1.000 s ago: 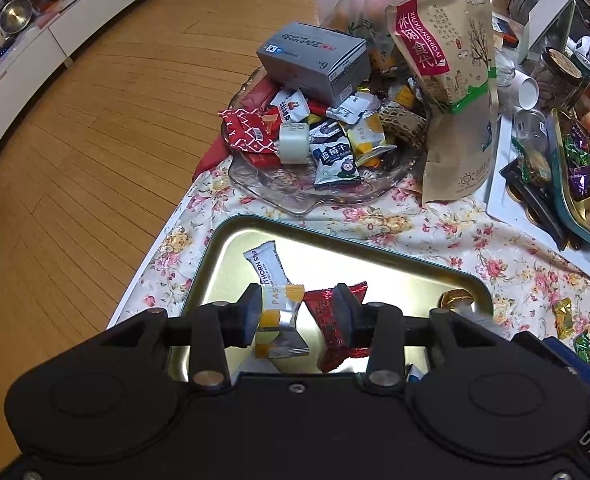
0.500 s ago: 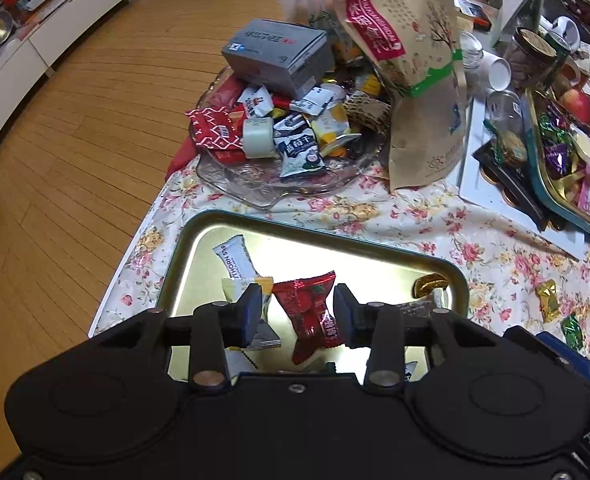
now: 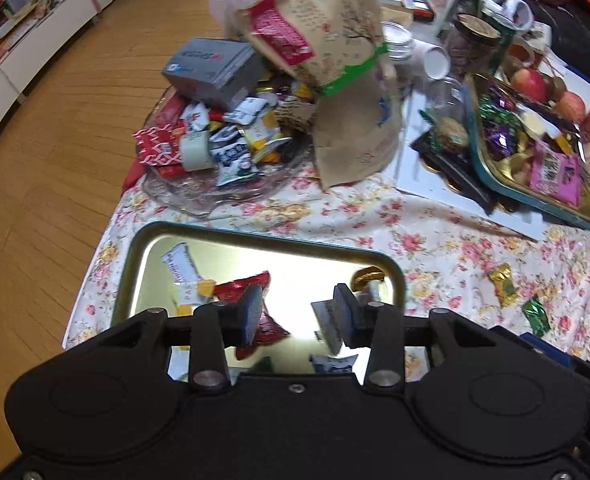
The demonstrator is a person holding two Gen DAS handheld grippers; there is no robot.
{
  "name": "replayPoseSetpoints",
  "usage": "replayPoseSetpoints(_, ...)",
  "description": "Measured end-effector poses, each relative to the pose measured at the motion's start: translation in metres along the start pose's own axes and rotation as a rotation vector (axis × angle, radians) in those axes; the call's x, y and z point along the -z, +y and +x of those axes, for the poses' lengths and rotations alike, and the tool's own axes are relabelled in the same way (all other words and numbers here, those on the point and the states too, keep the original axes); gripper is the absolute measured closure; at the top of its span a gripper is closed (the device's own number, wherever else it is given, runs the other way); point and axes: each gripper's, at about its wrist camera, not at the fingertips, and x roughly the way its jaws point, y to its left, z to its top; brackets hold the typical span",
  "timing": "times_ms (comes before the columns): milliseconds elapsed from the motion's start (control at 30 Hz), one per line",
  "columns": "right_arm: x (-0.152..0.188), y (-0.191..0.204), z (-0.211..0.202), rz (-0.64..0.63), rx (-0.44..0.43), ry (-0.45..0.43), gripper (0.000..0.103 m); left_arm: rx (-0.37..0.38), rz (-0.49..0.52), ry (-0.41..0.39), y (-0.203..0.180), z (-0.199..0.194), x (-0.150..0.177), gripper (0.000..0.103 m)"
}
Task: Organize snacks
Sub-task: 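Move both open grippers back to the gold and green candies on the cloth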
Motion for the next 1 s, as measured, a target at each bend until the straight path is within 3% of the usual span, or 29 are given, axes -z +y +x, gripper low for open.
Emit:
replayPoseSetpoints(533,0.001,-0.106,-0.015,0.143,0.14,0.007,0.061,0.057,0.162,0.007,-0.091,-0.007,0.014,0.054)
replayPoseSetpoints(833,0.002,-0.13,-0.012,0.173,0.184,0.01,0.06,0.109,0.196,0.008,-0.122,-0.016,0.019,0.054)
replayPoseSetpoints(1000,-0.006,-0.135,0.005,0.137,0.25,-0.006,0.061,0.127,0.2,-0.011,-0.129,-0.023,0.016,0.054)
